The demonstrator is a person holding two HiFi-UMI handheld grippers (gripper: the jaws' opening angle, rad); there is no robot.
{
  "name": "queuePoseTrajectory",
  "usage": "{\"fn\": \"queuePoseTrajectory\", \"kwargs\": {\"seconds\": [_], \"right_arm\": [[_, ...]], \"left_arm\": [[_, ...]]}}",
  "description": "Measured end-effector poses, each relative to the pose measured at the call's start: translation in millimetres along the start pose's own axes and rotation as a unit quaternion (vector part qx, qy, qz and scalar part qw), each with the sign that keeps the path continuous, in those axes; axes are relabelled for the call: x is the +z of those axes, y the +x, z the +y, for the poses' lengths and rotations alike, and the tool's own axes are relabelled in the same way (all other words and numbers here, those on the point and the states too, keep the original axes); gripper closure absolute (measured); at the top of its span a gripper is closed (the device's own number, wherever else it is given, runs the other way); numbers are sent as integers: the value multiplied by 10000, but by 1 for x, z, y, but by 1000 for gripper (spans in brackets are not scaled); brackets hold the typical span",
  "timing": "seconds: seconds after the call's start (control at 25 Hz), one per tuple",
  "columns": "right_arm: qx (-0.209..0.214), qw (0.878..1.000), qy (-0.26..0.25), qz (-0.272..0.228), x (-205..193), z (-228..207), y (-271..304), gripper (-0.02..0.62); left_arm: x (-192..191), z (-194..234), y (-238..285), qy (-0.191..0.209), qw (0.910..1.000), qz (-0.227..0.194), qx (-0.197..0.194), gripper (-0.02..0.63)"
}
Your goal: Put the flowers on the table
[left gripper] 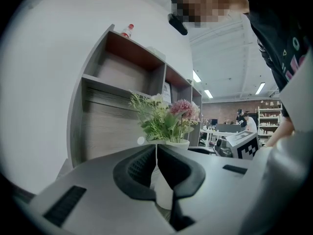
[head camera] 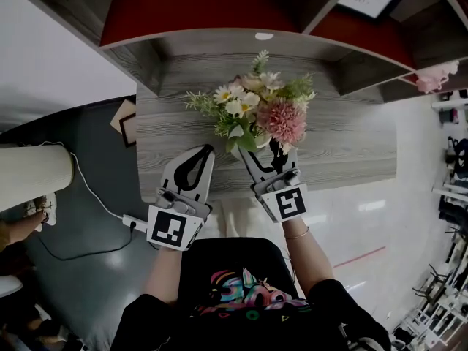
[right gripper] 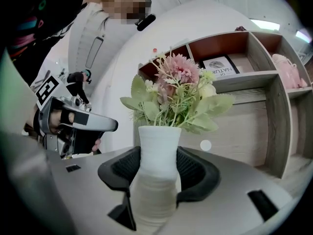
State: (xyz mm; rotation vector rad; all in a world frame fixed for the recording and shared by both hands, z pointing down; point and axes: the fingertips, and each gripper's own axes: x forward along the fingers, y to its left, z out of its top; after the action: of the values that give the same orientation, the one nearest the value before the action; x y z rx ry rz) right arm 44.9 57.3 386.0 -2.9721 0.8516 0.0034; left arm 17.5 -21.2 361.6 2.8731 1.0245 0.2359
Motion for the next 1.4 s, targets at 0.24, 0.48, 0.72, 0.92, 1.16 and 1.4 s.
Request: {"fn": "queuePoseTrajectory", "kwargs": {"seconds": [0.24, 0.48, 0.72, 0.92, 1.16, 1.4], "right_arm": [[-79, 10000, -7, 9, 1, 4, 0, 347], [-149, 9999, 21, -17, -3, 3, -9, 345], [-226, 9997, 49, -18, -10, 2, -7, 344], [-224, 9997, 27, 77, -14, 3, -6, 344], [-291, 9992, 15, 256, -18, 4, -4, 346], [-275, 9984, 49, 489, -24, 6, -5, 350]], "left_arm": [[3, 0, 0, -14, 10000, -21, -36, 577], [-4, -7, -2, 129, 9998, 79, -160, 577], [-10, -5, -4, 137, 9996, 132, -215, 577], [-6, -3, -5, 44, 9998, 53, -196, 577], [-5, -2, -10, 160, 9995, 71, -278, 577], [-7, -2, -12, 137, 9994, 81, -295, 577]]}}
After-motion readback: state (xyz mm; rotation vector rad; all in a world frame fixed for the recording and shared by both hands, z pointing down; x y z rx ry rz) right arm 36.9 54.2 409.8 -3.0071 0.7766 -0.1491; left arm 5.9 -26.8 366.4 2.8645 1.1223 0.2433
